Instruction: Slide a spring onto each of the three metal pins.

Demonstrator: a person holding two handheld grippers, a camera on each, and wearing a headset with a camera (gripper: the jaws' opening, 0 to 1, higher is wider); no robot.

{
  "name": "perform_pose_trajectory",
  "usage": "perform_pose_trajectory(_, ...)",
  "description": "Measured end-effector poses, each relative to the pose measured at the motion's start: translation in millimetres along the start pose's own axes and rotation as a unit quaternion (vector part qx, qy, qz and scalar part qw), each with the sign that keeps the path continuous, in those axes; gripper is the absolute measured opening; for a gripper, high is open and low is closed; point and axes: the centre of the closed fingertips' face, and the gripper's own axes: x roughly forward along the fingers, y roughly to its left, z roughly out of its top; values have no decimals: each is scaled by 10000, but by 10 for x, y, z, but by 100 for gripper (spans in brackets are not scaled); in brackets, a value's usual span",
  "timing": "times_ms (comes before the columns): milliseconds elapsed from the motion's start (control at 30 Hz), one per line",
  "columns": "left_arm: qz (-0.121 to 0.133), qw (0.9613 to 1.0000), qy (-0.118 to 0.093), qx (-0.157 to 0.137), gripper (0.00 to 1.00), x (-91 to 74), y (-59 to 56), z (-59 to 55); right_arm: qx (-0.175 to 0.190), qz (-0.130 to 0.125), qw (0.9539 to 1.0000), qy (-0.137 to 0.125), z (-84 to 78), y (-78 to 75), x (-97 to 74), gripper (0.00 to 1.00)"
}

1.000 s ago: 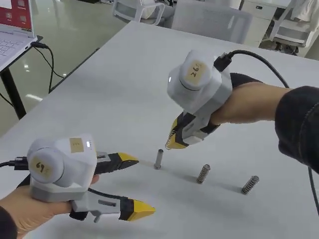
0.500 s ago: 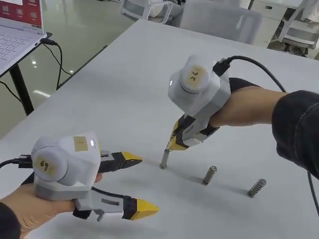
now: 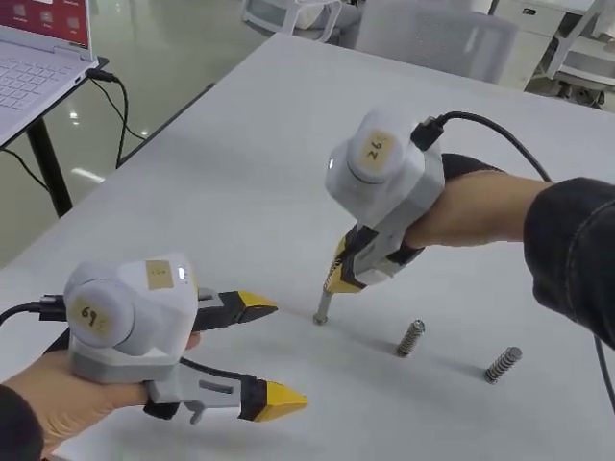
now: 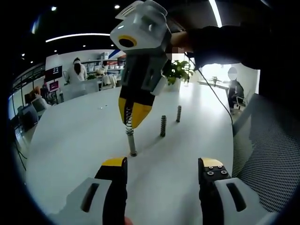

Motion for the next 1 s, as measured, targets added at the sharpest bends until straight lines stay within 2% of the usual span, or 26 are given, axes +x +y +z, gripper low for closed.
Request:
perform_pose_trajectory(567, 27, 10000, 4, -67, 59, -10, 9, -32, 37, 183, 9997, 154, -58, 13, 228, 13)
perform_pose_trajectory(1000, 55, 9999, 22, -120, 58, -7, 22, -68, 23, 325, 9991, 254, -127, 120, 392, 13)
